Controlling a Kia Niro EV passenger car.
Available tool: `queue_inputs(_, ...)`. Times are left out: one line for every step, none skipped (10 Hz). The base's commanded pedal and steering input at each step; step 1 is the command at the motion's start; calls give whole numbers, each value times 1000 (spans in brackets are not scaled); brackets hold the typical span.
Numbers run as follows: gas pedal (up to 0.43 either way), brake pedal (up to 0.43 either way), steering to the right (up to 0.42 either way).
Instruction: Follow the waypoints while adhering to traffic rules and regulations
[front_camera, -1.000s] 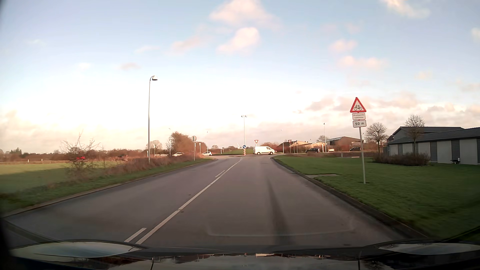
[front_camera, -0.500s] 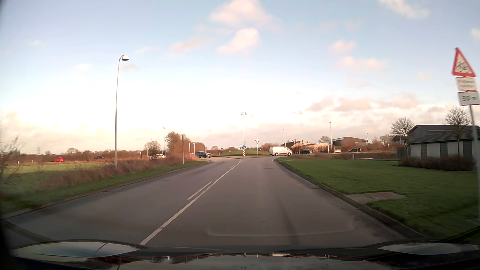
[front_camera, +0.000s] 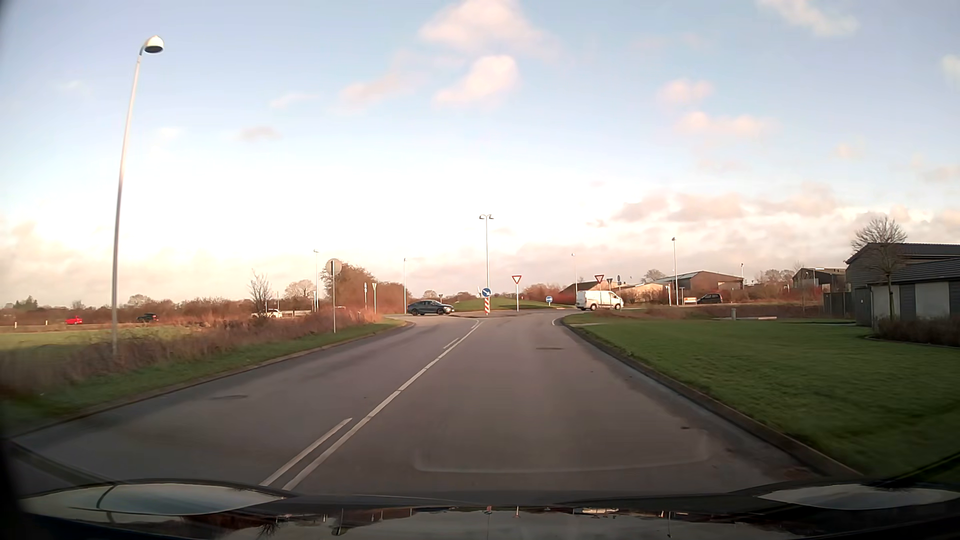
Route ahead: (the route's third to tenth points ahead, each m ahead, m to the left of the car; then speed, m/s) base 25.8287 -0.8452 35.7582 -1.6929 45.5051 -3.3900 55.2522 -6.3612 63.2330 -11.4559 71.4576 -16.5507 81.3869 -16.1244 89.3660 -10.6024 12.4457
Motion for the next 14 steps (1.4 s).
queue_inputs(20,0,-1)
queue_inputs(8,0,0)
queue_inputs(0,0,0)
queue_inputs(0,0,0)
queue_inputs(0,0,0)
queue_inputs(8,0,0)
queue_inputs(8,0,1)
queue_inputs(8,0,2)
queue_inputs(20,0,3)
queue_inputs(20,0,4)
queue_inputs(28,0,5)
queue_inputs(39,0,4)
queue_inputs(39,0,5)
queue_inputs(39,0,6)
